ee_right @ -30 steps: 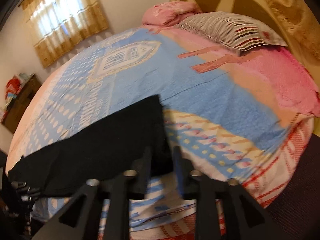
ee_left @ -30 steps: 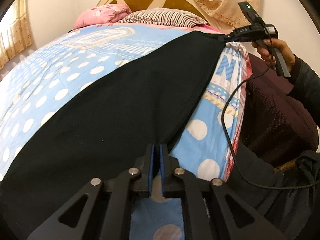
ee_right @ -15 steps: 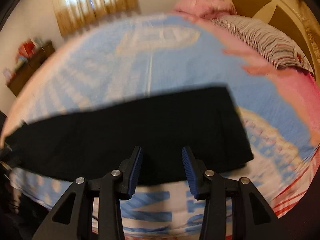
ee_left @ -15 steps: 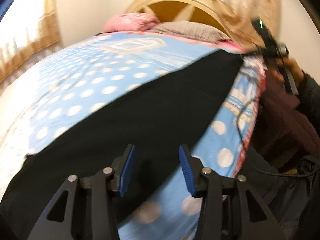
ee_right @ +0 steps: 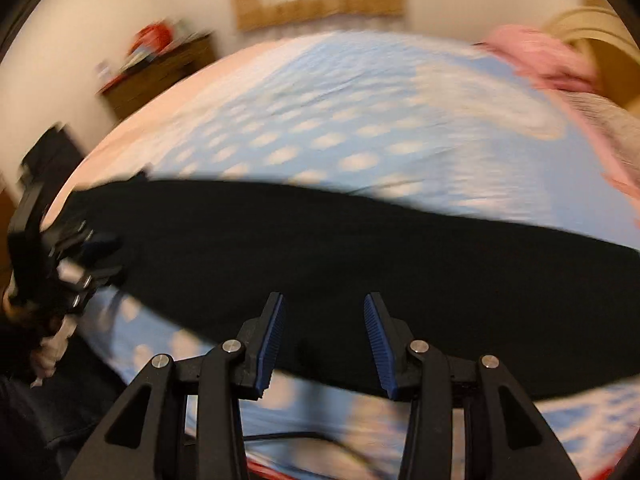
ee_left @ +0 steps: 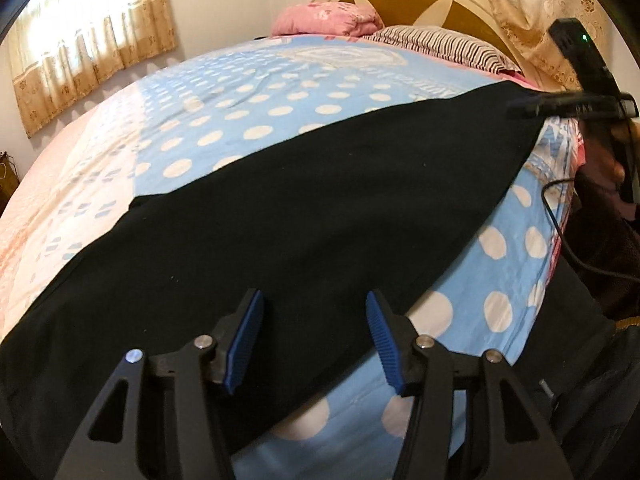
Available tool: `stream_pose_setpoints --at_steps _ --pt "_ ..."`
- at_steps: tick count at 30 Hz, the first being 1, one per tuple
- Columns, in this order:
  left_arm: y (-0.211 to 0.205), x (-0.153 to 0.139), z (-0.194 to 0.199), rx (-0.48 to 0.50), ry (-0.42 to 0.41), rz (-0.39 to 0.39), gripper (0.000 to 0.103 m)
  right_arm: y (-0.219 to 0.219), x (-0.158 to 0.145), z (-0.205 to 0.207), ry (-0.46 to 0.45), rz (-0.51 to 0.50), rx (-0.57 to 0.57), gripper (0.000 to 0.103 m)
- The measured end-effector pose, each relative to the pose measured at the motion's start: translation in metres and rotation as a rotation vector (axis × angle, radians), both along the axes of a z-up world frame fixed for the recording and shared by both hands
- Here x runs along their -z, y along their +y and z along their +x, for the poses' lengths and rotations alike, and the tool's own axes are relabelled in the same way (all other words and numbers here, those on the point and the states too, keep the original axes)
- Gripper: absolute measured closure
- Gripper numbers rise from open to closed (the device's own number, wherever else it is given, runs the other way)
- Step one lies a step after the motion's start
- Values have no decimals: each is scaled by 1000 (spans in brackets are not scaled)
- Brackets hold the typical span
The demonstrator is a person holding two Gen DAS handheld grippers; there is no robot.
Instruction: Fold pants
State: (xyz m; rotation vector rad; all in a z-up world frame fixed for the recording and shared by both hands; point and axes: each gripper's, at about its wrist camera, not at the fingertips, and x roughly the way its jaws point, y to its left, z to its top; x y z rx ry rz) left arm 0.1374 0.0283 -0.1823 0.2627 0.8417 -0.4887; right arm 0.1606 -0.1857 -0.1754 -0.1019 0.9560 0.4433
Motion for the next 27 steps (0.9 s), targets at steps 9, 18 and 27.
stream_pose_setpoints --at_steps 9,18,27 --pt "27 -9 -1 -87 -28 -42 46 34 14 -19 40 -92 -105 59" --pt "79 -19 7 -347 -79 -7 33 105 22 3 0 -32 -224 59" --pt "88 0 7 -386 -33 -11 31 116 35 -11 -19 -76 -231 50"
